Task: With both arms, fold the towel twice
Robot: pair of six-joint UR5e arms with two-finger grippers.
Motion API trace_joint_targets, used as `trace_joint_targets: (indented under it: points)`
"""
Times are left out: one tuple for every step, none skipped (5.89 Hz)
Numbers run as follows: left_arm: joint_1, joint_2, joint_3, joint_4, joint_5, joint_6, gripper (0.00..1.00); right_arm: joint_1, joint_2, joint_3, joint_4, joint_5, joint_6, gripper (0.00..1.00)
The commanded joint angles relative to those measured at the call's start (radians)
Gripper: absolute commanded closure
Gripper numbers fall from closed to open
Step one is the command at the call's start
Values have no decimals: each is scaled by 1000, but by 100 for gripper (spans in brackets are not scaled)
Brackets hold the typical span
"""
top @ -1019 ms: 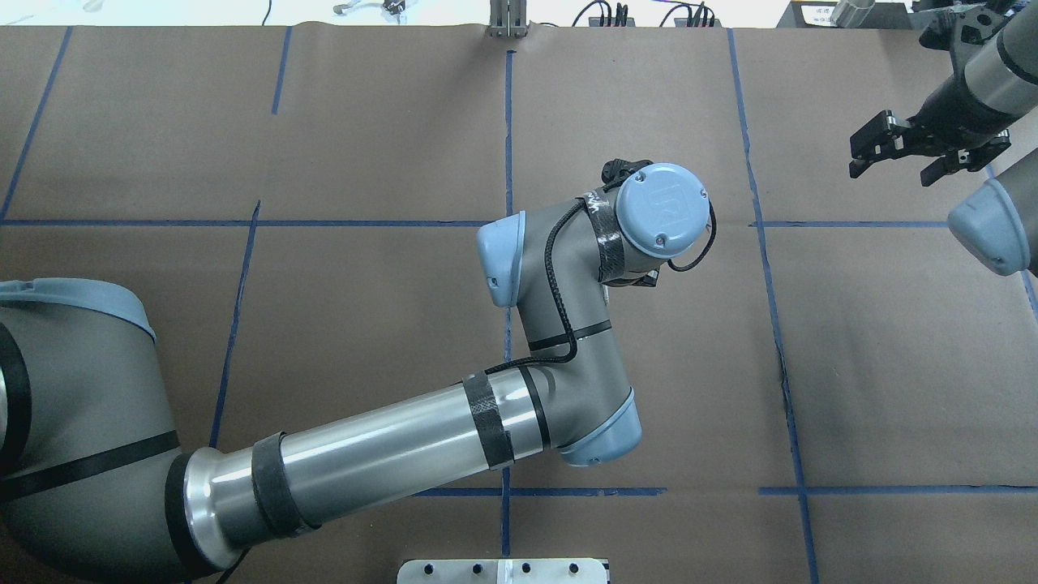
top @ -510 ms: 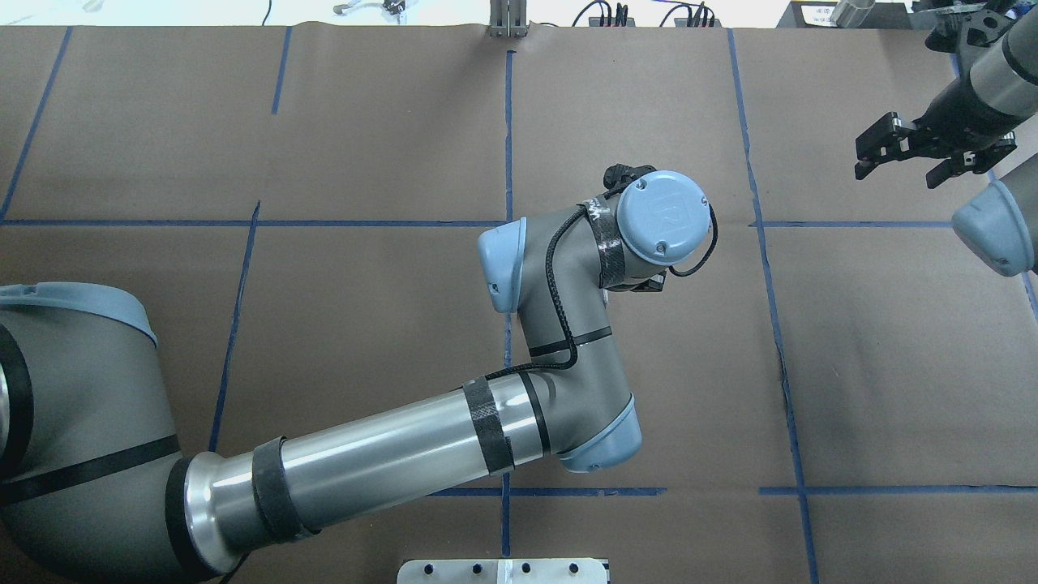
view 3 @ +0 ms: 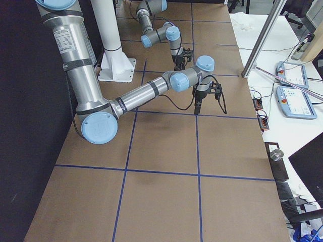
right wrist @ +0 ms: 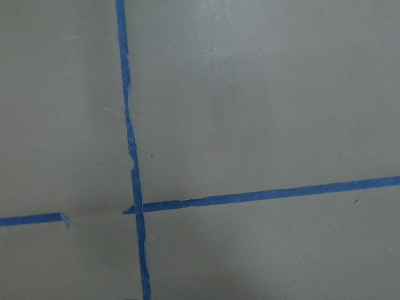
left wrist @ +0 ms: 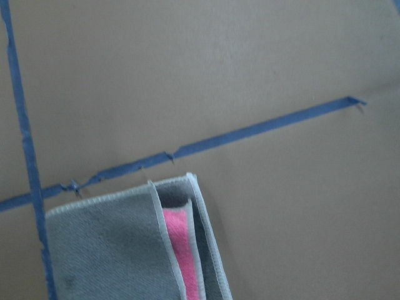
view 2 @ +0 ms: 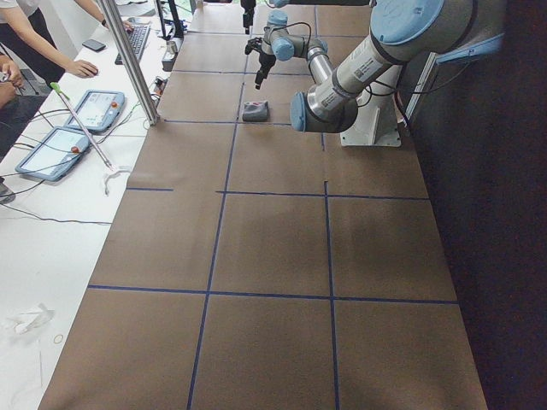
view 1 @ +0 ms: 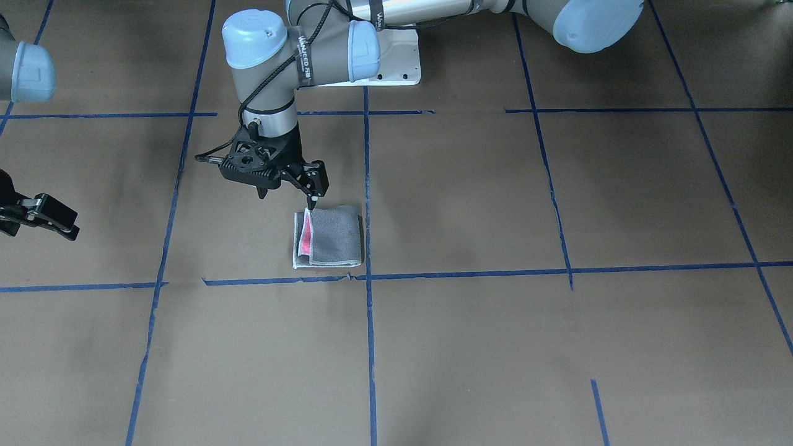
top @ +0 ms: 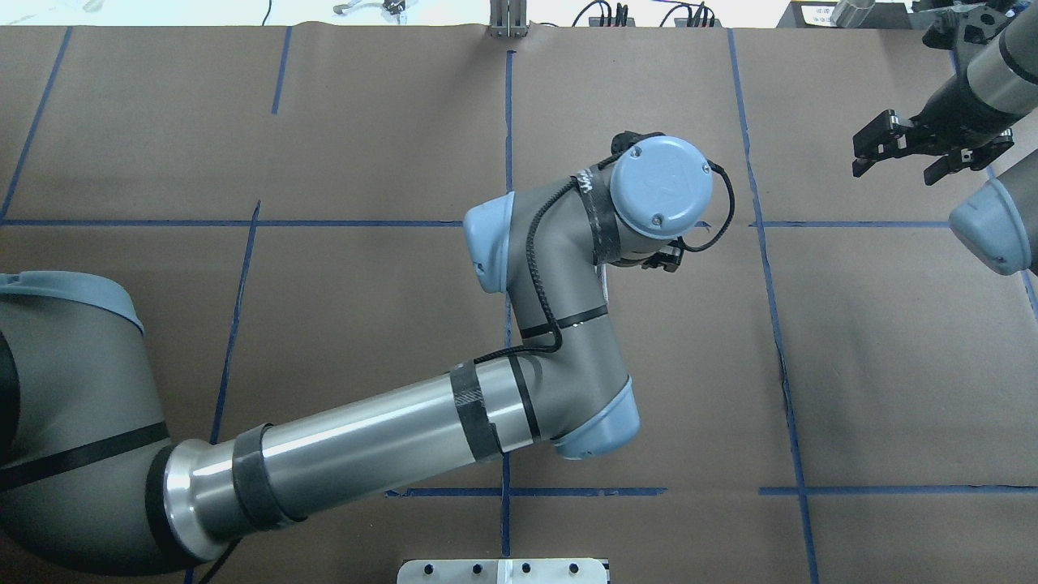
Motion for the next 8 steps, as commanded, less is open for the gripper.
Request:
trace_joint_targets:
  points:
    - [-109, 133, -217, 117, -67, 137, 0, -5, 36, -3, -1, -4, -1, 0]
    - [-186, 187, -285, 175, -159, 206, 0, -13, 55, -3, -2, -2, -2, 0]
    - [-275, 306, -365, 175, -250, 290, 0, -21, 68, -3, -6, 0, -2, 0]
    - [-385, 424, -440, 175, -384, 361, 0, -18, 70, 0, -6, 1, -30, 0]
    - [-464, 533, -494, 177, -463, 365, 0, 5, 67, -1, -7, 9, -81, 0]
    - [-537, 653, -553, 177, -541, 389, 0, 57, 46, -1, -21, 21, -183, 0]
    - [-619, 784, -616, 177, -626, 477, 0, 123, 32, -1, -104, 30, -315, 0]
    - [-695, 894, -661, 177, -675, 560, 0, 190, 9, -1, -180, 42, -456, 0]
